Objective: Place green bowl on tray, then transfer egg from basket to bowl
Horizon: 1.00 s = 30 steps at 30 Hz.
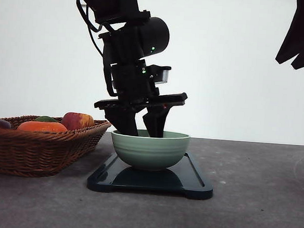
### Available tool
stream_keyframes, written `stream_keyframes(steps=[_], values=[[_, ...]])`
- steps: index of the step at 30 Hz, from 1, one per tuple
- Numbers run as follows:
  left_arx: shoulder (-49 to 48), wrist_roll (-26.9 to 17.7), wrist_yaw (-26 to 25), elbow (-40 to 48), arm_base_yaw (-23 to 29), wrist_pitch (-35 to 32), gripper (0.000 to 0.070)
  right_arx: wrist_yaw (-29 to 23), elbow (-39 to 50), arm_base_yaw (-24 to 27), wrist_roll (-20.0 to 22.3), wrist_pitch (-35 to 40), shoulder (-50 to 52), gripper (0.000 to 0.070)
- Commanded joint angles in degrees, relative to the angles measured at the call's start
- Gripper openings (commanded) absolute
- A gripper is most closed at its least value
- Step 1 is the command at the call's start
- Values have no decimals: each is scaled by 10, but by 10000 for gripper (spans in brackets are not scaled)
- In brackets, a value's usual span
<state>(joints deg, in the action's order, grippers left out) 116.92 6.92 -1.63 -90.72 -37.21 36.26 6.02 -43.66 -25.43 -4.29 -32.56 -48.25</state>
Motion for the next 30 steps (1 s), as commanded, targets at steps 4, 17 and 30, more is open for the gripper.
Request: stream_keyframes(steps=[4,17,30], values=[[11,2,-1,-14,-6,-6,192,-1,-2,-4,2,2,-3,207],[13,2,-1,-14,-6,-18,200,0,-2,-4,3,-5,-3,207],[22,7,-1,-14,-6,-11,200,0,-2,-4,2,-6,-3,207]])
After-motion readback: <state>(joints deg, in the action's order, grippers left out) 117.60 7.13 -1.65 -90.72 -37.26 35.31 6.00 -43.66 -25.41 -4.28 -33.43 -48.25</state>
